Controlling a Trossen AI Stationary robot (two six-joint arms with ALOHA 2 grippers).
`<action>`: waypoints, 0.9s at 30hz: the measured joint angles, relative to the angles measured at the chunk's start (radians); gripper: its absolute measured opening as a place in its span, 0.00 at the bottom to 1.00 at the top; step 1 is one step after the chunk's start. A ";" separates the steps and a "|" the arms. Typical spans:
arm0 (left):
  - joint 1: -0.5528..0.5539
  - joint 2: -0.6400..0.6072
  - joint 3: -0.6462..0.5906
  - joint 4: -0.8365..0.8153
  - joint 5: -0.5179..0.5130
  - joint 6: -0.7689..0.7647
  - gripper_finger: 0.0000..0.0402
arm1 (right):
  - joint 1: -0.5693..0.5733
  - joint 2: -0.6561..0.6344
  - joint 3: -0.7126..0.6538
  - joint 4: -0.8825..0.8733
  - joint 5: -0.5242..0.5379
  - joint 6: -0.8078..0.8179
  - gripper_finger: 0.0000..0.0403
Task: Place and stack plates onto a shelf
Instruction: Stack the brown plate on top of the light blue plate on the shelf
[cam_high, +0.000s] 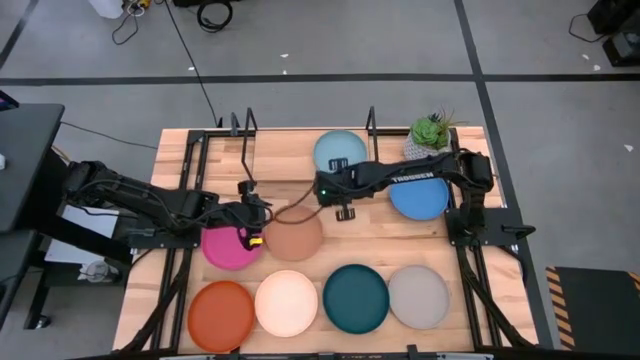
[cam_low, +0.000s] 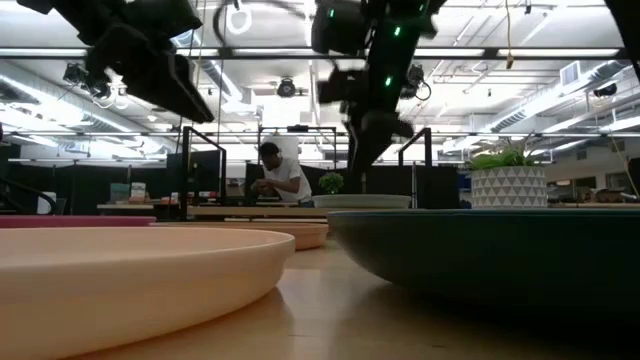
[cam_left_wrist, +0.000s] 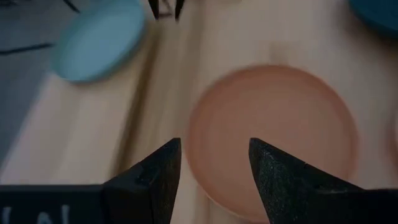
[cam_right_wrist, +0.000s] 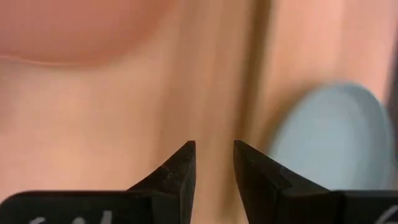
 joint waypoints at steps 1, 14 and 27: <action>0.000 0.000 0.000 -0.016 0.029 -0.001 0.49 | 0.013 -0.012 0.000 -0.003 -0.051 -0.009 0.28; 0.000 -0.006 0.000 -0.228 0.151 -0.119 0.49 | 0.188 -0.024 -0.114 0.276 -0.194 -0.096 0.28; -0.006 -0.108 0.059 -0.285 0.163 -0.128 0.49 | 0.262 0.109 -0.020 0.261 -0.225 -0.099 0.28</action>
